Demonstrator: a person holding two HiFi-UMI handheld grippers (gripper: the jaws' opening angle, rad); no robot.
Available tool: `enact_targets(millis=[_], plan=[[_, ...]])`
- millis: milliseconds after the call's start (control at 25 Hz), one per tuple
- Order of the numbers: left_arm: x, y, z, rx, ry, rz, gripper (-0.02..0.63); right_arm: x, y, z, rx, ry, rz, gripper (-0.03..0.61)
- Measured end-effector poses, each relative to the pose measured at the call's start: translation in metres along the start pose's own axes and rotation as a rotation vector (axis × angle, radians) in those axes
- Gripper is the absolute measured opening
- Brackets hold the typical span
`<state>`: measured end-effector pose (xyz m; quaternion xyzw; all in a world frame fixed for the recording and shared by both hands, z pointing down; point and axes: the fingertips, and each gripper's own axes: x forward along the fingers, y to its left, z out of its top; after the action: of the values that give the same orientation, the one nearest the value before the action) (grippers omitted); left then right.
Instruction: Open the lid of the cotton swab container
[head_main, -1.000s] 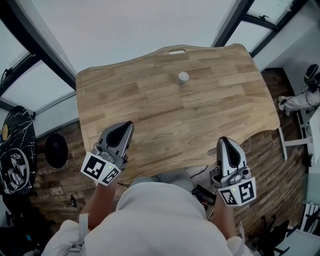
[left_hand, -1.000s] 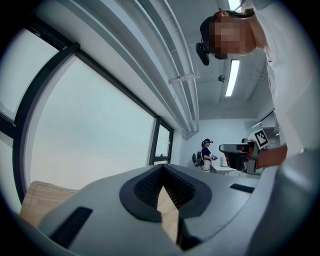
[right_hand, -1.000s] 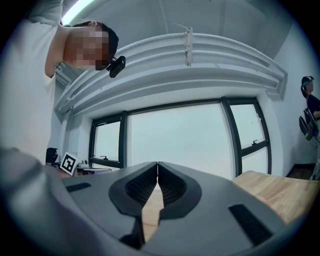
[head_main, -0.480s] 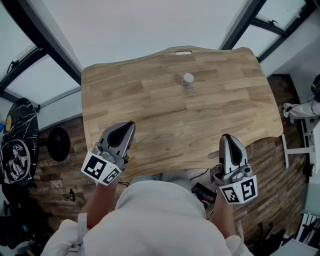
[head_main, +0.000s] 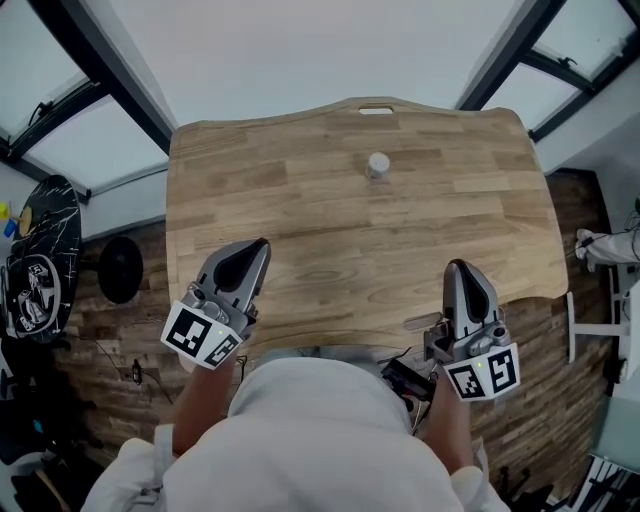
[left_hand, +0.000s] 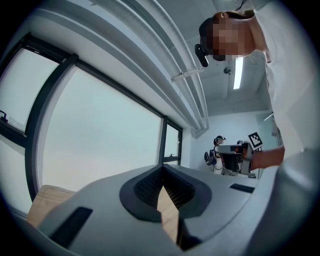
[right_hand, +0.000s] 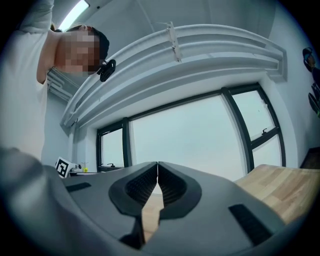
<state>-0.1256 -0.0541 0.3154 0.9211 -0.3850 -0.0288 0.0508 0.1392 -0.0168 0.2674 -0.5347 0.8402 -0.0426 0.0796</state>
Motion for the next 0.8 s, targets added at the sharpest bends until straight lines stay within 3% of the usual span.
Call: enact_targets(millis=[800], plan=[[0.042, -0.029, -0.009, 0.026, 0.015, 0.118, 0.012, 0.008, -0.069, -0.013, 0.087, 0.047, 0.113, 0.020]])
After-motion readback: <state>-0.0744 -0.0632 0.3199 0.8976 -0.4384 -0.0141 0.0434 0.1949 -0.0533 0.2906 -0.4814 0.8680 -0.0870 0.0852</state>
